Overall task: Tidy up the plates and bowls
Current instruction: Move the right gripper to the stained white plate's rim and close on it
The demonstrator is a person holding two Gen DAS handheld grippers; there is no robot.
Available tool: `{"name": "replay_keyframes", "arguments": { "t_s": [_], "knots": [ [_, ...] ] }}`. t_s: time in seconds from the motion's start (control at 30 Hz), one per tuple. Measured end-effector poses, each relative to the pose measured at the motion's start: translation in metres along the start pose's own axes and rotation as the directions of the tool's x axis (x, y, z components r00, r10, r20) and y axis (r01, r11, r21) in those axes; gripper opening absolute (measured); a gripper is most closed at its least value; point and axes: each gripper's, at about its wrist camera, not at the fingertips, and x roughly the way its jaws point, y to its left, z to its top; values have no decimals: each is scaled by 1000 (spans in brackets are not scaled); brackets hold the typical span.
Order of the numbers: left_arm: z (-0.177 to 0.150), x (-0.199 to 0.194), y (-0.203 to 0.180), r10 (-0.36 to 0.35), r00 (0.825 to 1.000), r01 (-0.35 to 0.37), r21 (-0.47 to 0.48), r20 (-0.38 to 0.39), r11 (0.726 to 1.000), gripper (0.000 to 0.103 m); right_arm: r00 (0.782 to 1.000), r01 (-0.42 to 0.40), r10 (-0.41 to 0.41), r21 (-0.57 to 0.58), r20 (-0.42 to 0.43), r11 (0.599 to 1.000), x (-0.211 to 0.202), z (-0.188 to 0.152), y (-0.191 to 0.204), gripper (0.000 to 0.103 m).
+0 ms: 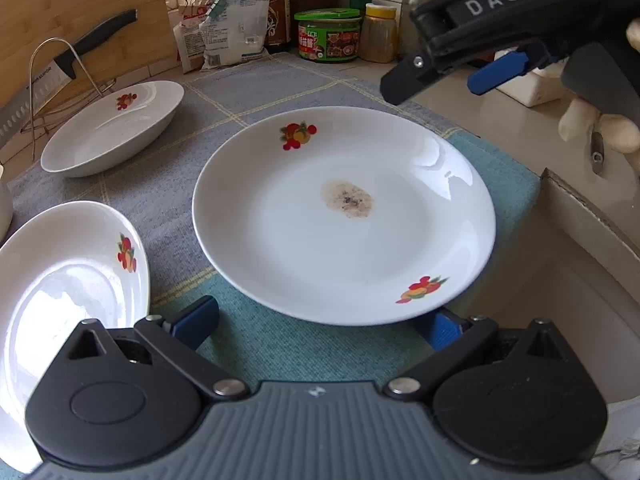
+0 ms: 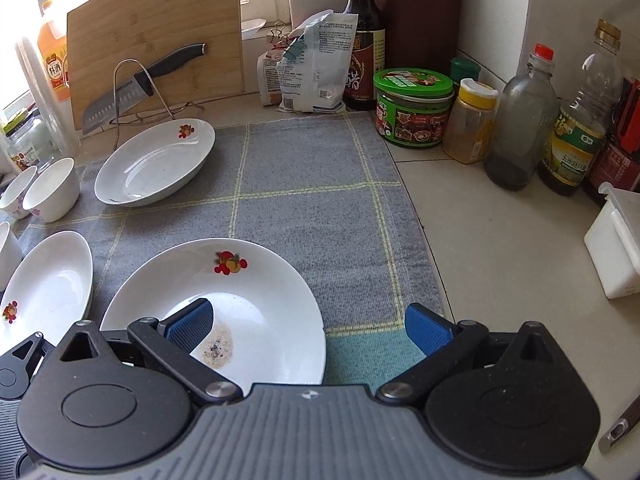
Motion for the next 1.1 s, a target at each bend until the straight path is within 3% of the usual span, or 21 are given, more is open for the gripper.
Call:
{"name": "replay_keyframes", "arguments": {
  "t_s": [0.13, 0.27, 0.4, 0.6, 0.67, 1.1],
  "knots": [
    [-3, -1, -1, 2, 1000, -2, 3, 19, 1000, 103, 996, -84, 84, -34, 0, 996, 11, 7, 2, 103],
    [-1, -1, 0, -6, 1000, 6, 10, 17, 1000, 103, 979, -203, 202, -98, -18, 974, 24, 13, 6, 103],
    [0, 0, 1, -23, 1000, 22, 25, 16, 999, 103, 963, -269, 262, -159, -59, 950, 38, 18, 9, 103],
    [1, 1, 1, -40, 999, 39, 38, 18, 999, 102, 928, -369, 342, -221, -150, 903, 56, 27, 1, 103],
    [2, 1, 1, -47, 999, 46, 41, 23, 998, 102, 907, -414, 378, -230, -186, 881, 60, 30, -2, 103],
    [6, 3, -4, -42, 999, 40, 90, 17, 995, 101, 824, -544, 447, -263, -348, 797, 83, 41, -12, 84]
  ]
}}
